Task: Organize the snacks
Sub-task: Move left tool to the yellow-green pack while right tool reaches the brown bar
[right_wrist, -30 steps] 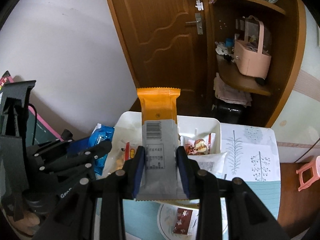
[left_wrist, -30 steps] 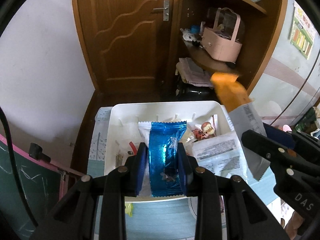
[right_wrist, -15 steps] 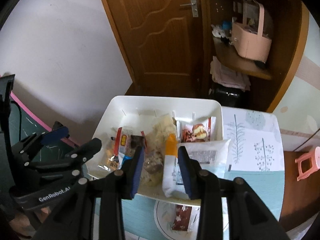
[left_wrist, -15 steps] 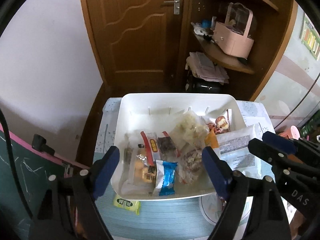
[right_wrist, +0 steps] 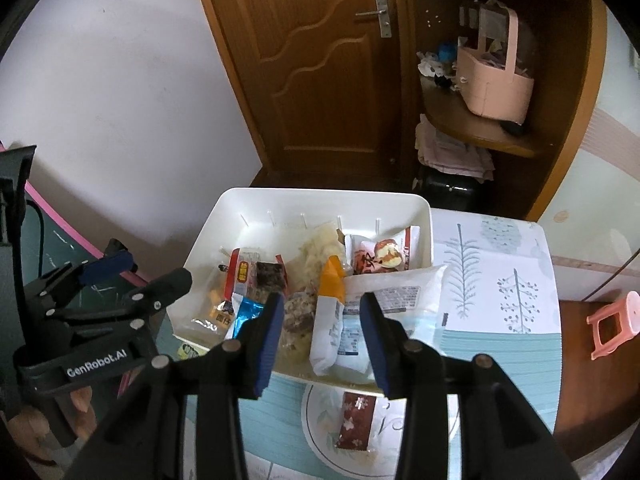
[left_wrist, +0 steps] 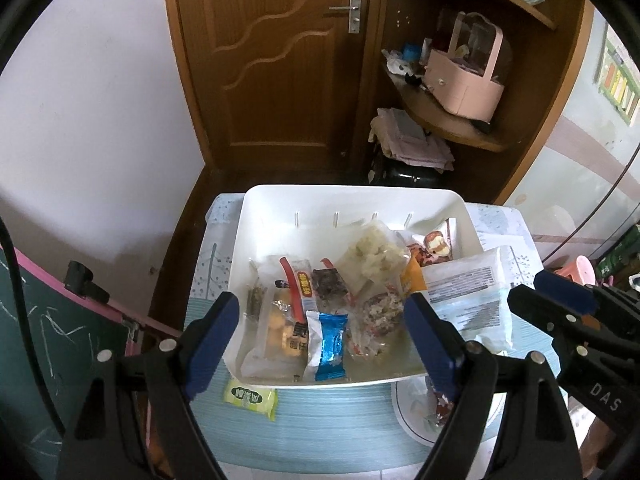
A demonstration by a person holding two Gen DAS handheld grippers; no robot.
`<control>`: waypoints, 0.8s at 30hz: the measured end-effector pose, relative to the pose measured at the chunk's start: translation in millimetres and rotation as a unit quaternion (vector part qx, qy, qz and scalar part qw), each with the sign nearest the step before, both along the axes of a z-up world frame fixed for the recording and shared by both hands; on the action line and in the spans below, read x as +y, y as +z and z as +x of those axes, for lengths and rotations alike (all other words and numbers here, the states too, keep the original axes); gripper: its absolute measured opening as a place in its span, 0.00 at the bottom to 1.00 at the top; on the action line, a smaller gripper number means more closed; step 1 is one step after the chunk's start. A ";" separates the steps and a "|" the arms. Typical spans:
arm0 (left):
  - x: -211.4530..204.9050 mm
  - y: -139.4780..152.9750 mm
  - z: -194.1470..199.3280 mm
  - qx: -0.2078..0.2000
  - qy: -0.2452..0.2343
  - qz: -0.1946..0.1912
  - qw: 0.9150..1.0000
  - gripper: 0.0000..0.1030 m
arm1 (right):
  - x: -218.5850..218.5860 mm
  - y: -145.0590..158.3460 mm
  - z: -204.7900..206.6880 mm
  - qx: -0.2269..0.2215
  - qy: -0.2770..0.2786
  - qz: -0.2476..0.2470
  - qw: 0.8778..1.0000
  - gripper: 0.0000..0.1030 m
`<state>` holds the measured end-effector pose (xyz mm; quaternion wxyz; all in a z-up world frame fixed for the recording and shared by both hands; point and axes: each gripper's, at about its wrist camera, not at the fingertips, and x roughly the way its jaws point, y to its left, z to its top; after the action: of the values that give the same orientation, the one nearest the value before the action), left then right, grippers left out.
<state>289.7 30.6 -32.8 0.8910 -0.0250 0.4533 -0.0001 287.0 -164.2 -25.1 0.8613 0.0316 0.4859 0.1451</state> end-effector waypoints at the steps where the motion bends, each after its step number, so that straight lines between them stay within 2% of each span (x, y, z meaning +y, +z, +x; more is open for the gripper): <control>1: 0.4 1.7 -1.9 -0.002 0.000 -0.001 1.000 0.81 | -1.8 1.0 -2.3 -0.001 -0.001 0.001 1.000 0.39; 17: 30.3 20.7 -70.6 -0.024 0.029 -0.025 0.999 0.82 | -28.4 -12.0 -57.3 0.015 -0.016 0.018 1.000 0.39; 21: 47.4 11.1 -90.8 -0.017 0.056 -0.035 0.998 0.83 | -34.4 -26.1 -71.4 0.032 -0.020 0.022 0.999 0.39; 24: 57.8 -6.8 -102.2 -0.004 0.072 -0.042 0.997 0.84 | -39.1 -42.4 -78.7 0.050 -0.026 0.018 0.998 0.40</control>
<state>187.5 88.4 -39.6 0.8886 -0.0950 0.4466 0.0447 208.3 -203.3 -67.5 0.8386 0.0675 0.5248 0.1297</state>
